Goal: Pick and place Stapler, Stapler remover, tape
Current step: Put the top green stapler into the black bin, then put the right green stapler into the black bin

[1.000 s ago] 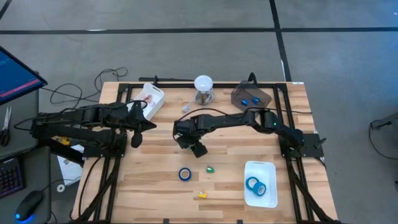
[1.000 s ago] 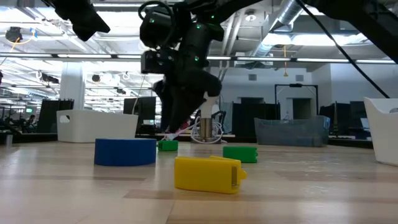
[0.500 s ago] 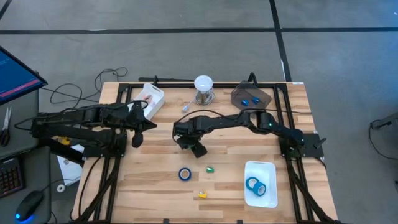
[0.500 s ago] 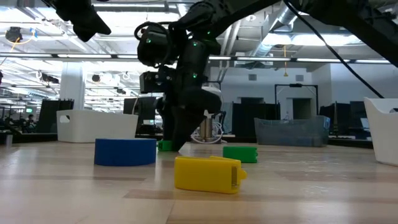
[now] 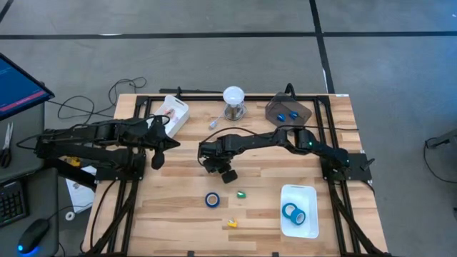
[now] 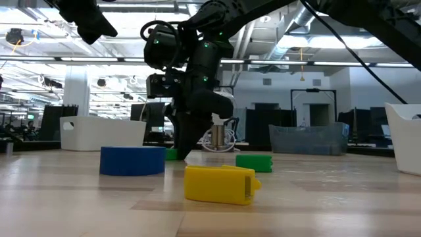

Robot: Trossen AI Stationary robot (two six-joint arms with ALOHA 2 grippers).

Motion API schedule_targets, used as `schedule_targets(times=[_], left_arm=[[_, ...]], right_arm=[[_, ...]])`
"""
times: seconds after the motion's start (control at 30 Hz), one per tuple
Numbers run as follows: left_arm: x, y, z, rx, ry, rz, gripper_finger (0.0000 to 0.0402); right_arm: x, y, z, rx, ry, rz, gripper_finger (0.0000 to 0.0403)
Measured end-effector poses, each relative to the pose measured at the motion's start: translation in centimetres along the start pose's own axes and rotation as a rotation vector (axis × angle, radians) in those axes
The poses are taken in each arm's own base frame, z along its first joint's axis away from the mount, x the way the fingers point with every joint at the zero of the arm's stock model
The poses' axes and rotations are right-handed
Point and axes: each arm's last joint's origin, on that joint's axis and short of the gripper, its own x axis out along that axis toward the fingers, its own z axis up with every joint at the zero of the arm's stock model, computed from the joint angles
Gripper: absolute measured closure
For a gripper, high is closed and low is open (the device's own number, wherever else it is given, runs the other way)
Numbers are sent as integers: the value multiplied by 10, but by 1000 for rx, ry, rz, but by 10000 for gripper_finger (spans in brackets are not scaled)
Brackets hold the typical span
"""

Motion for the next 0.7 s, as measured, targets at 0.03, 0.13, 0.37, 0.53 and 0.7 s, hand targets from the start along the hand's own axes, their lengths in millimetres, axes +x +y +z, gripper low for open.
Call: schedule_targets(times=[0.03, 0.13, 0.37, 0.53, 0.7], left_arm=[[0, 0, 0, 0, 0, 0, 401], [0, 0, 0, 0, 0, 0, 401], [0, 0, 0, 0, 0, 0, 401], [0, 0, 0, -6, 0, 0, 401], [0, 0, 0, -8, 0, 0, 401]], right_arm=[[0, 0, 0, 3, -1, 0, 338], [-2, 0, 1, 3, -6, -3, 360], [-16, -8, 9, 43, -61, -22, 400], [-33, -17, 16, 72, -99, -44, 387], [-54, -24, 25, 88, -159, -77, 368]])
